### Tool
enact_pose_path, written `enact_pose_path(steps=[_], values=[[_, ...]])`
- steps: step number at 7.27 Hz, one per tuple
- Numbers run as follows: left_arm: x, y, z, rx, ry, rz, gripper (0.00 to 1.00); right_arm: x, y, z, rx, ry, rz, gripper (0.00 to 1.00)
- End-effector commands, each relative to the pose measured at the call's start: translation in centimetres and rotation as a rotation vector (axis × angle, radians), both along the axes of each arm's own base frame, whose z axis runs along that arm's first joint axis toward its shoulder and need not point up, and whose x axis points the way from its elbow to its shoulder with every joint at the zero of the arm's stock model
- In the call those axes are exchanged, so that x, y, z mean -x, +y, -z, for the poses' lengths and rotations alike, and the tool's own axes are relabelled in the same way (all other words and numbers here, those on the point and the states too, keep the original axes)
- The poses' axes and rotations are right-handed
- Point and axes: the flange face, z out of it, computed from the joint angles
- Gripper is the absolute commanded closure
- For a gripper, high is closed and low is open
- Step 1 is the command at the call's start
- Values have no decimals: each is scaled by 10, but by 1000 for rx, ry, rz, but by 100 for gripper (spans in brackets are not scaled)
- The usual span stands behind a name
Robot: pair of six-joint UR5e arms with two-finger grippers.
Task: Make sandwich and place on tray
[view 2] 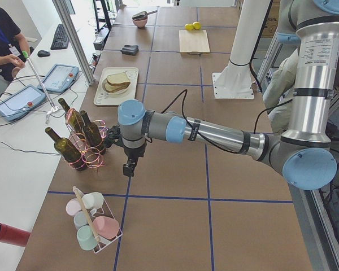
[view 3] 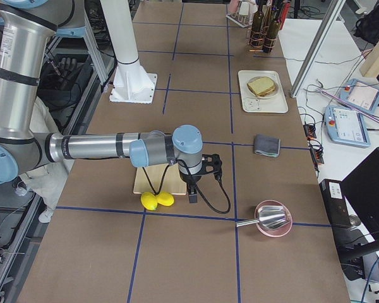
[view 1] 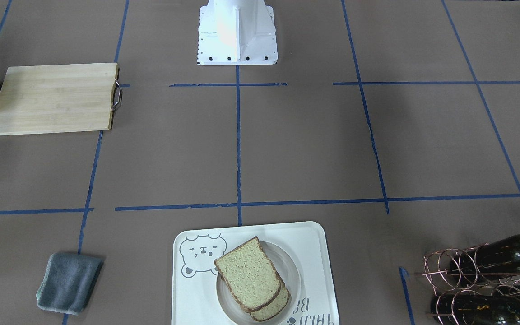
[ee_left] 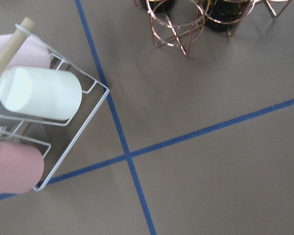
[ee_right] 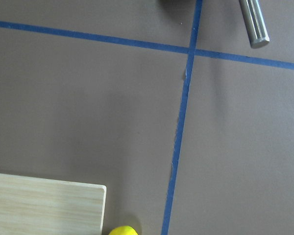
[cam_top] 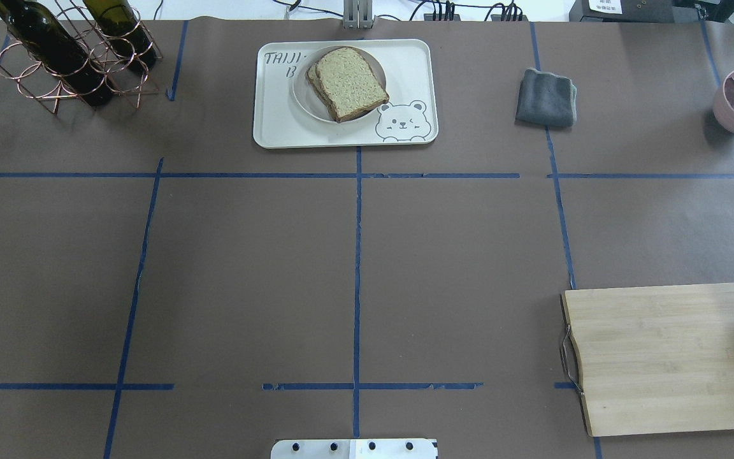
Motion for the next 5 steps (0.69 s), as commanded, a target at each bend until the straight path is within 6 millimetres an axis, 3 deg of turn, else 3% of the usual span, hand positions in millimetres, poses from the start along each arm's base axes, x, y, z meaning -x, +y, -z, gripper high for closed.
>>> enact_pose_path(steps=[1, 5], values=[[7, 18, -24, 104, 4, -29, 0, -4, 6, 3, 26, -1, 33, 0], [-1, 29, -31, 29, 101, -33, 0, 0, 3, 6, 30, -33, 24, 0]])
